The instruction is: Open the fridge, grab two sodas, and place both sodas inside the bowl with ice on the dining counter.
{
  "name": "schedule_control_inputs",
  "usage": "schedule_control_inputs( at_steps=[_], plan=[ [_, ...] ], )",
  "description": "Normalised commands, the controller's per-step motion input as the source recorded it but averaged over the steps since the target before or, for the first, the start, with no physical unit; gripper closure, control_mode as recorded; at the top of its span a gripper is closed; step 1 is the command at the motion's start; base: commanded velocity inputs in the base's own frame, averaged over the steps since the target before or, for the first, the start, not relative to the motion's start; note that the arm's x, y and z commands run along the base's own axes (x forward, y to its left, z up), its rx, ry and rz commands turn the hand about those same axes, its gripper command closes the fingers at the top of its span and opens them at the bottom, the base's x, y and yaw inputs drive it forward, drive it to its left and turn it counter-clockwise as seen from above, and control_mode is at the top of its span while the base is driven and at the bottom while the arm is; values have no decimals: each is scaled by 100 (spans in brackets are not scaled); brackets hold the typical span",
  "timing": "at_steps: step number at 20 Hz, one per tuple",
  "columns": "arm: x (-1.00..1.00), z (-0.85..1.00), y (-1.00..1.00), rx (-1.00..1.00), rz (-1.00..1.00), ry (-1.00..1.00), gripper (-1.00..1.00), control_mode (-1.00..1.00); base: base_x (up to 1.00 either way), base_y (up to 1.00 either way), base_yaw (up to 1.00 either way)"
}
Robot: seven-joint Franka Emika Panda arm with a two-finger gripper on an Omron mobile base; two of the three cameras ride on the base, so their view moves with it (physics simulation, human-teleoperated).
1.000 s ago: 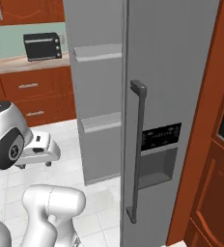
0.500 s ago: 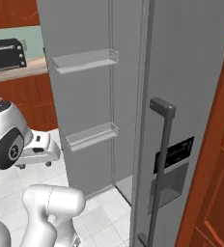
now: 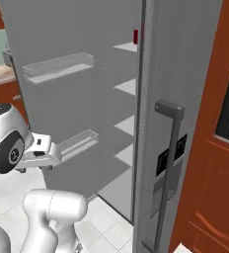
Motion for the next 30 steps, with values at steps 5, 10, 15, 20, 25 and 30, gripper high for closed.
schedule_control_inputs(
  at_steps=[5, 10, 15, 20, 25, 30],
  plan=[
    [0, 0, 0, 0, 0, 0, -100, 100, 37, 27, -42],
    [0, 0, 0, 0, 0, 0, -100, 100, 49, 22, -39],
    [0, 0, 0, 0, 0, 0, -100, 100, 54, 27, -38],
    [0, 0, 0, 0, 0, 0, -100, 100, 55, 31, -33],
    [0, 0, 0, 0, 0, 0, -100, 100, 56, 19, -26],
    [0, 0, 0, 0, 0, 0, -100, 100, 36, 38, -21]
  ],
)
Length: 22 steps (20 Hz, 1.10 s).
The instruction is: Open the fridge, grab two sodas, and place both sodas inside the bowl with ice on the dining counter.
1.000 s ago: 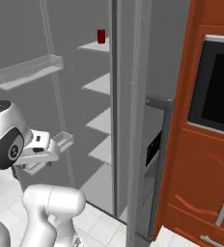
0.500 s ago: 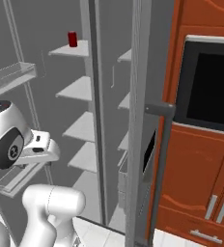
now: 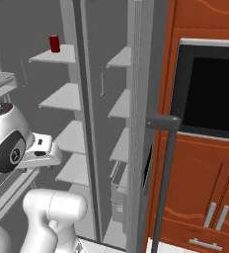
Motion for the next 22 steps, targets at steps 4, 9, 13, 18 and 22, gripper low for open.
schedule_control_inputs(
  at_steps=[4, 9, 13, 18, 22],
  plan=[
    [0, 0, 0, 0, 0, 0, -100, 100, 25, 29, -3],
    [0, 0, 0, 0, 0, 0, -100, 100, 38, 20, 0],
    [0, 0, 0, 0, 0, 0, -100, 100, 51, 28, 0],
    [0, 0, 0, 0, 0, 0, -100, 100, 50, 48, 0],
    [0, 0, 0, 0, 0, 0, -100, 100, 62, 36, 1]
  ],
)
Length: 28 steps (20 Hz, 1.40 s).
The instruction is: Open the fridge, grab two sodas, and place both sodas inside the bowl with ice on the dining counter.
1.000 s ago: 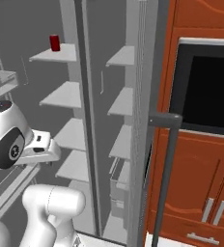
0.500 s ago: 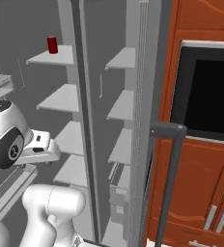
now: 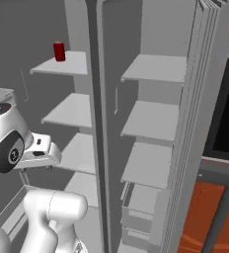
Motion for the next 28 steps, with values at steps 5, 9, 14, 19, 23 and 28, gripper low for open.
schedule_control_inputs(
  at_steps=[5, 9, 14, 19, 23, 28],
  plan=[
    [0, 0, 0, 0, 0, 0, -100, 100, 79, 20, 4],
    [0, 0, 0, 0, 0, 0, -100, 100, 85, 11, 7],
    [0, -3, 1, 0, 3, -4, -100, -100, 27, 11, 6],
    [1, 9, 4, 7, 21, -41, -100, -100, 0, 0, 0],
    [1, 60, 1, 7, 20, -41, -100, -100, 0, 0, 0],
    [6, 74, 24, 1, 4, -38, -100, -100, 0, 0, 0]
  ],
)
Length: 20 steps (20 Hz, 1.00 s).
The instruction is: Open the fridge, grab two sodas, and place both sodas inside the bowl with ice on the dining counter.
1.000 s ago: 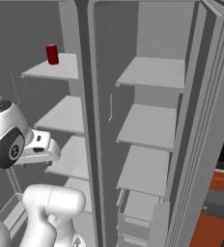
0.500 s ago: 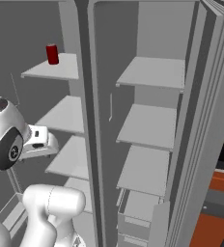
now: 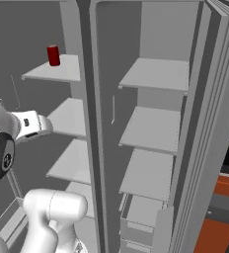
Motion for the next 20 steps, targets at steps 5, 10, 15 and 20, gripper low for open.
schedule_control_inputs(
  at_steps=[5, 10, 15, 20],
  plan=[
    [10, 70, 45, 0, -14, -22, -100, -100, 0, 0, 0],
    [24, 60, 12, 5, -5, -8, -100, -100, 0, 0, 0],
    [18, 38, 4, 11, 0, -2, -100, -100, 0, 0, 0],
    [-5, 4, 0, 4, 0, -10, -100, -100, 0, 0, 0]
  ],
)
